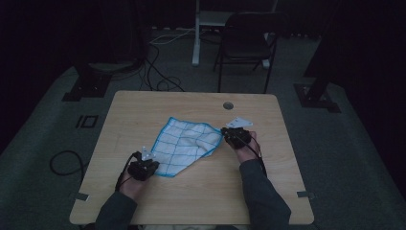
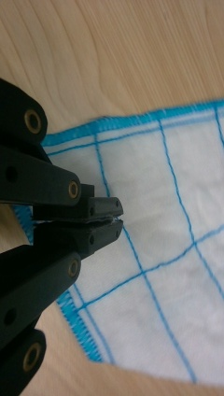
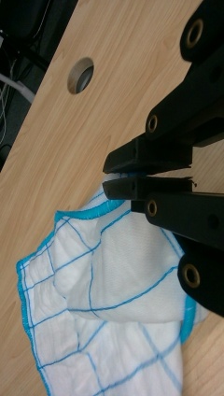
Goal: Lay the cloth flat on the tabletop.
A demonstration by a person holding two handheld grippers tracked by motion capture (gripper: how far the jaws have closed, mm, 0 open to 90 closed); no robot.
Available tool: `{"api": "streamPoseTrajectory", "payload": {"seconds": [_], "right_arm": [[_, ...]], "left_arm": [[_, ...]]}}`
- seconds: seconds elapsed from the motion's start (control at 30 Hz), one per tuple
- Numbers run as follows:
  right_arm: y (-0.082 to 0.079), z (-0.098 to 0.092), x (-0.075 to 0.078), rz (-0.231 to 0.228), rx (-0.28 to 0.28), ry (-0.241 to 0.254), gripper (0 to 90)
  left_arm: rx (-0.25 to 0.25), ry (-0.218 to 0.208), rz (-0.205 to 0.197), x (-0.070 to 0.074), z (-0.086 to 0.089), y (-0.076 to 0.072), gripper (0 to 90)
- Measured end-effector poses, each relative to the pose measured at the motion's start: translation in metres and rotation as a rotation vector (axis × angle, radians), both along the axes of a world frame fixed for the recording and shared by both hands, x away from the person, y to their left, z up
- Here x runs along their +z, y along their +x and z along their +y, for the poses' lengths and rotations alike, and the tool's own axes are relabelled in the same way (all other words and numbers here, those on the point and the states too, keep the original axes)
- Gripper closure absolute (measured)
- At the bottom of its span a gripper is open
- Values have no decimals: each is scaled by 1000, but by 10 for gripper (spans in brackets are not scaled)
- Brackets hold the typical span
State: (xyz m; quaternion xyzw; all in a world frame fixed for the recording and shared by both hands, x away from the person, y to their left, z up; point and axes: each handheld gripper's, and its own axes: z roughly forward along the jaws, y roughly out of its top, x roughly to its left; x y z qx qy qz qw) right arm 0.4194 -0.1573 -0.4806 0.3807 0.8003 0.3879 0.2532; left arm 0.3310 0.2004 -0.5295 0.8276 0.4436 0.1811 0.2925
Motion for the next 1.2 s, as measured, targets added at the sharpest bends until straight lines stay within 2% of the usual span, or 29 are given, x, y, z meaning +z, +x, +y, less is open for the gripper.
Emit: {"api": "streamPoseTrajectory", "payload": {"seconds": [0.3, 0.37, 0.47, 0.6, 0.7, 0.83, 1.03, 1.2], "right_arm": [[5, -12, -3, 20, -52, -7, 866], [6, -14, -4, 26, -59, -7, 865], [4, -13, -6, 37, -61, -8, 809], [-4, -10, -4, 29, -58, 40, 762], [-15, -2, -1, 15, -19, 48, 758], [-30, 14, -2, 16, 74, 56, 777], [-46, 40, -18, 35, 178, 31, 781], [-52, 52, -36, 75, 221, 17, 779]], "left_arm": [[49, 11, -22, -1, 12, 11, 887], [64, 2, -28, -2, 14, 12, 886], [66, -14, -49, -4, 16, 11, 879], [80, -30, -62, -6, 17, 11, 863], [90, -34, -94, -5, 17, 8, 837], [64, -60, -140, 1, 15, 4, 825], [48, -58, -131, -2, 12, 5, 819], [58, -51, -129, -4, 13, 8, 816]]}}
